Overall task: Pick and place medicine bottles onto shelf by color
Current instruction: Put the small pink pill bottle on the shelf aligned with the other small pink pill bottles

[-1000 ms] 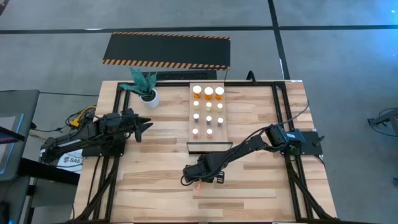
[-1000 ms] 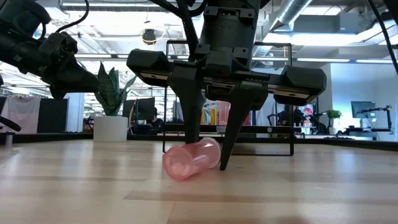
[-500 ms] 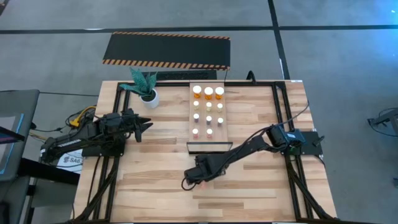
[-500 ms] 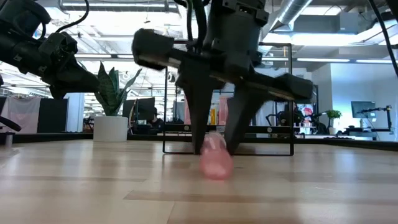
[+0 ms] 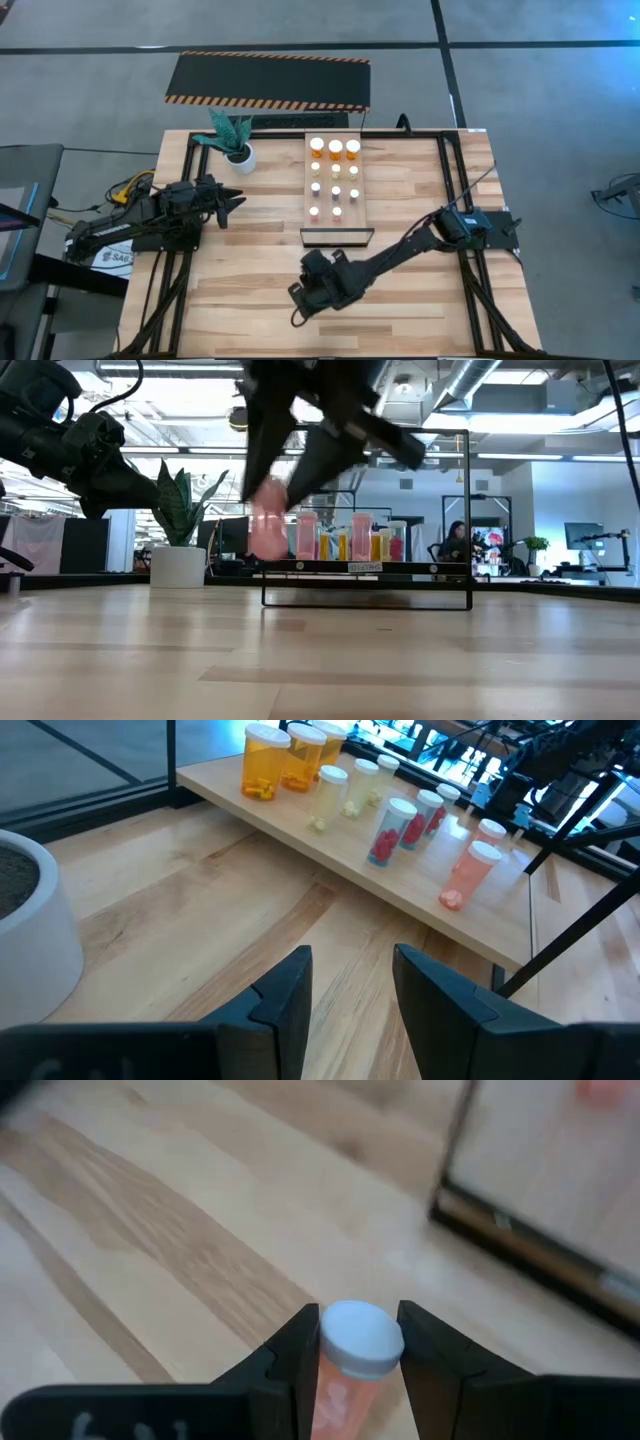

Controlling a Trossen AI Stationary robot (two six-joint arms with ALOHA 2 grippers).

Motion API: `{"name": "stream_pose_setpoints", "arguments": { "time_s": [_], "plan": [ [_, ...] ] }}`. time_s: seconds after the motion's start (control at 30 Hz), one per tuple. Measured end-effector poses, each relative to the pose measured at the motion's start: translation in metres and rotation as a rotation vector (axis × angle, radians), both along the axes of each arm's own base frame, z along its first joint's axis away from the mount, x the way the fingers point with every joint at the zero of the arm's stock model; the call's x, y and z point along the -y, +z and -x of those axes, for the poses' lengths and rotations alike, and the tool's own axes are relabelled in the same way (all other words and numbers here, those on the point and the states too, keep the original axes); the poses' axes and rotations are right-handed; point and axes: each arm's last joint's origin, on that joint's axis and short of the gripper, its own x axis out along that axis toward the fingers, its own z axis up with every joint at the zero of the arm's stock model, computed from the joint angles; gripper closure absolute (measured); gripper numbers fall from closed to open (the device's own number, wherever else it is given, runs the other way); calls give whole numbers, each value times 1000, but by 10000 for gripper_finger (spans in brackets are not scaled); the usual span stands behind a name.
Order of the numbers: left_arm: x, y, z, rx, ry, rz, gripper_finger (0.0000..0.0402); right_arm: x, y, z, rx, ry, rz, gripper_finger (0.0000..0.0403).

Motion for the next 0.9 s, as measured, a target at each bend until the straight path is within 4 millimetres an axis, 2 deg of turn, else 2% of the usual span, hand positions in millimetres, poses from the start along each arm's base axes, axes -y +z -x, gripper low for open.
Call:
{"name": "stream_pose_setpoints", "arguments": {
  "time_s": [0.2,0.53,0.9],
  "plan": [
    [0,0,0,0,0,0,274,-22,3,5,102,41,216,272],
    [0,0,0,0,0,0,274,-35,6,10,164,24,286,274],
    [0,0,0,0,0,0,274,-45,-18,23,201,15,403,274]
  ]
}}
